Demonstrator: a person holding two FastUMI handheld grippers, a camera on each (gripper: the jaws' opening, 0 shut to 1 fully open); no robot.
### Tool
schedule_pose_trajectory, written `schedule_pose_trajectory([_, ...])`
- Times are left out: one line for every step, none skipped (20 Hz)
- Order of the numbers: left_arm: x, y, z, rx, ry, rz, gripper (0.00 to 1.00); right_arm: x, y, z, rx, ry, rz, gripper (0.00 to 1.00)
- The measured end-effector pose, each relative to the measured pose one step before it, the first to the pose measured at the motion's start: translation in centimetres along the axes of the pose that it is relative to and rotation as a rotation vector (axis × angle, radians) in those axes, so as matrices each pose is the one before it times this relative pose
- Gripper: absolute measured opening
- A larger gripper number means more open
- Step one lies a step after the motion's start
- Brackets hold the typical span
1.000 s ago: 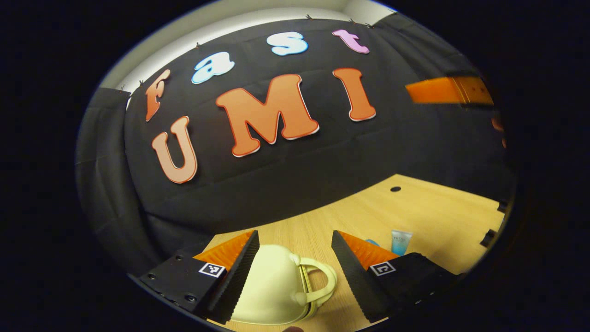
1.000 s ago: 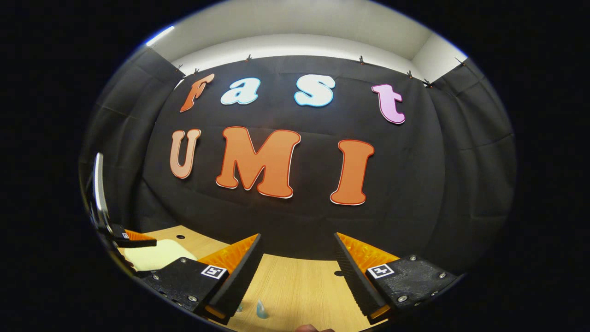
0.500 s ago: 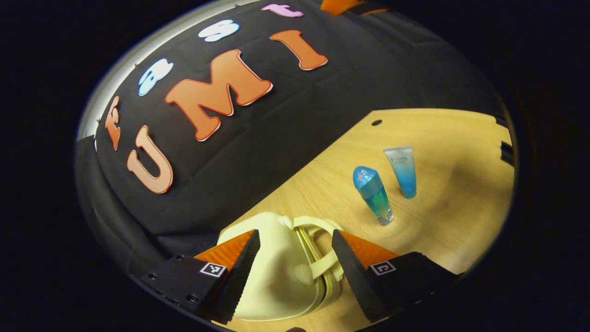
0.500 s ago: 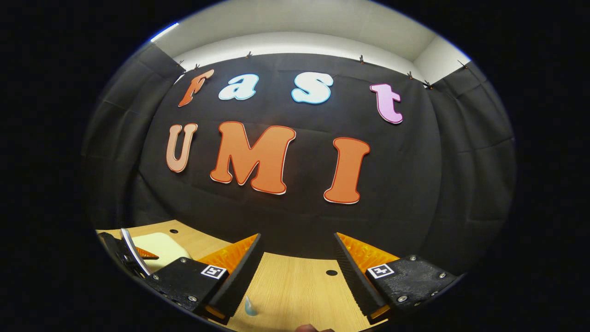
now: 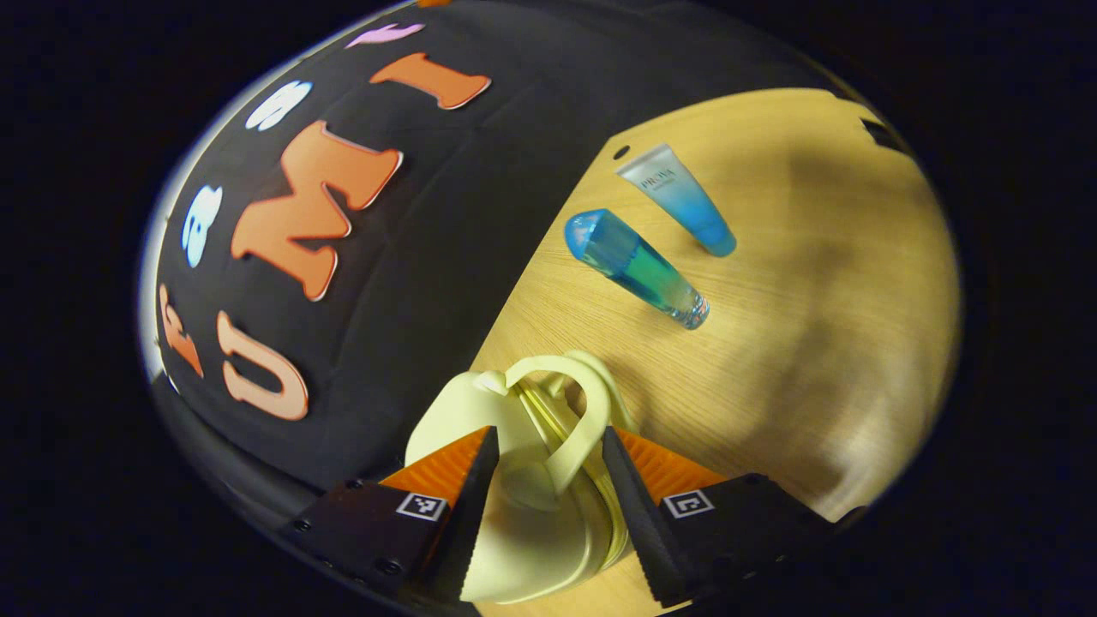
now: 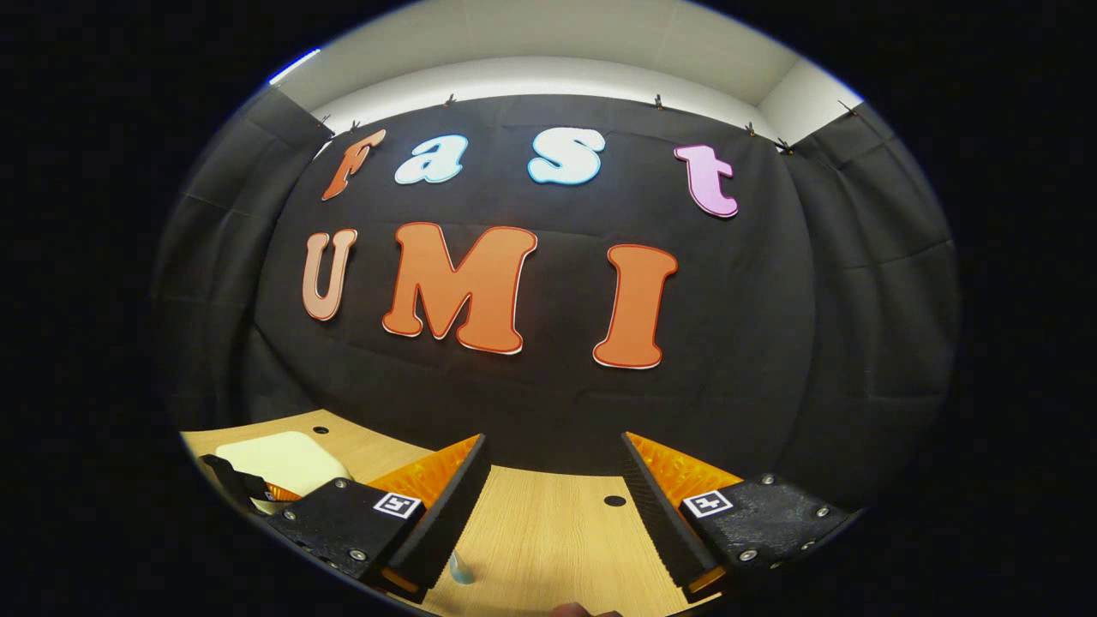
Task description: First open the suitcase, pack the skin care products into it, and then close the suitcase.
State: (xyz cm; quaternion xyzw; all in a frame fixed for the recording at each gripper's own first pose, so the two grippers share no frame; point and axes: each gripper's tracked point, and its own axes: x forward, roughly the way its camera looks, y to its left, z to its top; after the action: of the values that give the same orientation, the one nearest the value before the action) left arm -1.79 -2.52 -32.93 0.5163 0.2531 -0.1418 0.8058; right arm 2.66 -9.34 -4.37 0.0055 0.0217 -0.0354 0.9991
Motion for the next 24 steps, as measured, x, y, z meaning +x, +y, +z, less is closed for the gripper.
schedule_pose_trajectory([0.422, -0.156, -0.362, 0.05581, 0.01225, 0.01120, 0.70, 0.065, -0.118, -0.178, 0.00303, 0.00313, -0.00075, 0.95])
schedule_pose_trajectory([0.493, -0.184, -0.361, 0.04447, 0.02036, 0.00075, 0.70, -0.028, -0.101, -0.176, 0.00344, 0.00171, 0.00075, 0.95])
schedule_pose_trajectory([0.474, 0.229, 0.133, 0.02553, 0.00957, 0.00453, 0.70, -0.075, -0.186, -0.046, 0.00155, -0.00190, -0.00336, 0.96])
schedule_pose_trajectory([0.736, 0.120, 0.022, 0.01875, 0.01034, 0.00353, 0.53, 0.050, -0.178, -0.048, 0.00165, 0.00004, -0.00030, 0.95])
schedule_pose_trajectory([0.365, -0.213, 0.308, 0.00510, -0.00883, -0.00456, 0.37, -0.082, -0.308, -0.107, 0.00084, 0.00055, -0.00317, 0.95])
schedule_pose_trajectory([0.368, 0.001, -0.295, 0.00118, -0.00188, 0.00350, 0.27, -0.088, -0.255, -0.169, 0.00225, 0.00042, -0.00083, 0.95])
schedule_pose_trajectory([-1.542, 0.007, 0.955, -0.01587, 0.01127, 0.00150, 0.13, -0.067, -0.257, -0.074, 0.00236, 0.00130, -0.00117, 0.95])
schedule_pose_trajectory([1.318, 0.000, -0.368, -0.03380, -0.01005, -0.00534, 0.09, 0.014, -0.271, -0.182, 0.00112, 0.00043, -0.00341, 0.95])
schedule_pose_trajectory([-1.008, 0.235, -0.260, -0.04716, 0.00189, -0.00555, 0.05, 0.002, -0.221, -0.169, 0.00117, 0.00305, 0.00158, 0.95])
schedule_pose_trajectory([-0.280, 0.486, 0.144, -0.06345, -0.00169, -0.00125, 0.06, -0.108, -0.273, -0.223, -0.00065, 0.00039, 0.00029, 0.95])
schedule_pose_trajectory([-0.423, 0.793, 0.031, -0.05901, -0.00369, 0.00884, 0.05, 0.021, -0.145, -0.243, -0.00169, 0.00371, 0.00396, 0.95])
schedule_pose_trajectory([-0.457, 0.914, 0.269, -0.05559, -0.00183, 0.02072, 0.06, 0.061, 0.086, -0.229, -0.00120, 0.00497, 0.00649, 0.95])
schedule_pose_trajectory([-0.767, 0.917, 0.203, -0.05447, -0.00331, 0.02179, 0.06, 0.046, 0.129, -0.376, 0.00140, 0.00734, 0.01197, 0.95])
schedule_pose_trajectory([-0.299, 1.006, 0.177, -0.05268, -0.00390, 0.01956, 0.05, -0.126, 0.283, -0.453, 0.00979, 0.00630, 0.01882, 0.95])
schedule_pose_trajectory([-0.237, 1.286, 0.299, -0.04814, -0.00065, 0.01620, 0.05, 0.020, 0.403, -0.358, 0.01094, 0.00597, 0.01415, 0.95])
schedule_pose_trajectory([-0.144, 1.029, 0.368, -0.04586, -0.00214, 0.01432, 0.05, 0.008, 0.635, -0.496, 0.00728, 0.01260, 0.01711, 0.95])
schedule_pose_trajectory([-0.197, 1.057, 0.133, -0.04857, -0.00155, 0.01202, 0.06, 0.016, 0.753, -0.611, 0.00044, 0.01956, 0.01525, 0.95])
schedule_pose_trajectory([-0.038, 0.963, 0.179, -0.04604, -0.00870, 0.01065, 0.06, -0.055, 0.725, -0.463, -0.00626, 0.01536, 0.01577, 0.95])
schedule_pose_trajectory([-0.056, 1.084, 0.080, -0.04641, -0.00455, 0.01565, 0.06, -0.029, 0.947, -0.079, -0.01235, 0.00496, 0.01814, 0.95])
schedule_pose_trajectory([-0.144, 0.915, 0.147, -0.04398, -0.00757, 0.01398, 0.05, 0.113, 0.758, 0.150, -0.02078, -0.00162, 0.01113, 0.95])
schedule_pose_trajectory([-0.085, 0.915, -0.281, -0.04022, -0.00642, 0.01620, 0.05, 0.115, 0.781, 0.239, -0.02034, -0.00170, 0.00785, 0.95])
schedule_pose_trajectory([0.063, 0.936, -0.065, -0.03876, -0.01057, 0.01325, 0.05, 0.048, 0.560, 0.320, -0.01481, -0.00273, 0.00309, 0.95])
schedule_pose_trajectory([-0.074, 0.869, 0.081, -0.03807, -0.00223, 0.01205, 0.05, 0.202, 0.732, 0.367, -0.00597, -0.00053, -0.00018, 0.95])
schedule_pose_trajectory([-0.096, 0.638, 0.141, -0.03668, -0.00548, 0.01053, 0.05, 0.166, 0.780, 0.362, 0.00176, -0.00188, 0.00001, 0.95])
